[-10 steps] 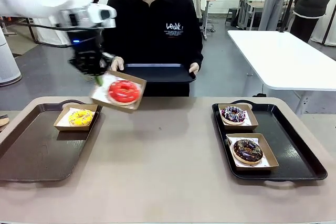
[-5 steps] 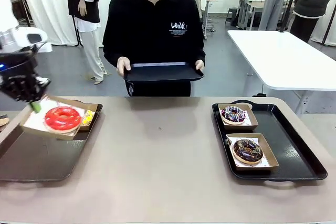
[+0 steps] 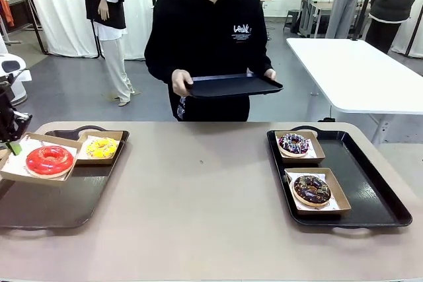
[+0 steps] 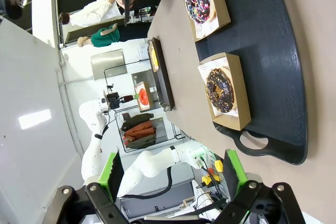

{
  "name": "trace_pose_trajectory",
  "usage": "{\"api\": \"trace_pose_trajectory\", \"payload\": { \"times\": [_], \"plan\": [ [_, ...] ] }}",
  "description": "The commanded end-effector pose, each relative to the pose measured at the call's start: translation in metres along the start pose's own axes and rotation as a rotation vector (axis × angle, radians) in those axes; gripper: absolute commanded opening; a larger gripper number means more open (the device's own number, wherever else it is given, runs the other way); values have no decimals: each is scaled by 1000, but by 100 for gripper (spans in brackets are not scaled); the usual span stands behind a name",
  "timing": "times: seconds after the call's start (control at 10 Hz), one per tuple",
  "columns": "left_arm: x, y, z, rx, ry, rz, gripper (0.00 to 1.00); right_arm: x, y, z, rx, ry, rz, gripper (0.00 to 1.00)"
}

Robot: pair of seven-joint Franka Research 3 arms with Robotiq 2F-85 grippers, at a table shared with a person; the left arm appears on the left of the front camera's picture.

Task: Individually package the donuts and arrange them on the tray.
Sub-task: Place the picked Paper togo box on the Handle tray.

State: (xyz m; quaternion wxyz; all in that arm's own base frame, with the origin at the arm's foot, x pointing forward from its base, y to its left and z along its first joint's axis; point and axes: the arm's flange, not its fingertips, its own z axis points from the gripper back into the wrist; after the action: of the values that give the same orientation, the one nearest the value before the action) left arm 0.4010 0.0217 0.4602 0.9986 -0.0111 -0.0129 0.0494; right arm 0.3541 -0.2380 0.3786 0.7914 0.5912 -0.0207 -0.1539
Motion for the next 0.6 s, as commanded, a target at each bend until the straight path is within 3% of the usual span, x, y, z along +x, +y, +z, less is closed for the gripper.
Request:
{"api": "trace_pose_trajectory", "payload": {
  "times": [0.0, 0.5],
  "plan": [
    [-6, -3, 8, -19, 1, -1, 1, -1, 2, 2, 7, 4, -10, 100],
    [-6, -3, 8, -19, 1, -1, 1, -1, 2, 2, 7, 4, -10, 100]
  ]
}}
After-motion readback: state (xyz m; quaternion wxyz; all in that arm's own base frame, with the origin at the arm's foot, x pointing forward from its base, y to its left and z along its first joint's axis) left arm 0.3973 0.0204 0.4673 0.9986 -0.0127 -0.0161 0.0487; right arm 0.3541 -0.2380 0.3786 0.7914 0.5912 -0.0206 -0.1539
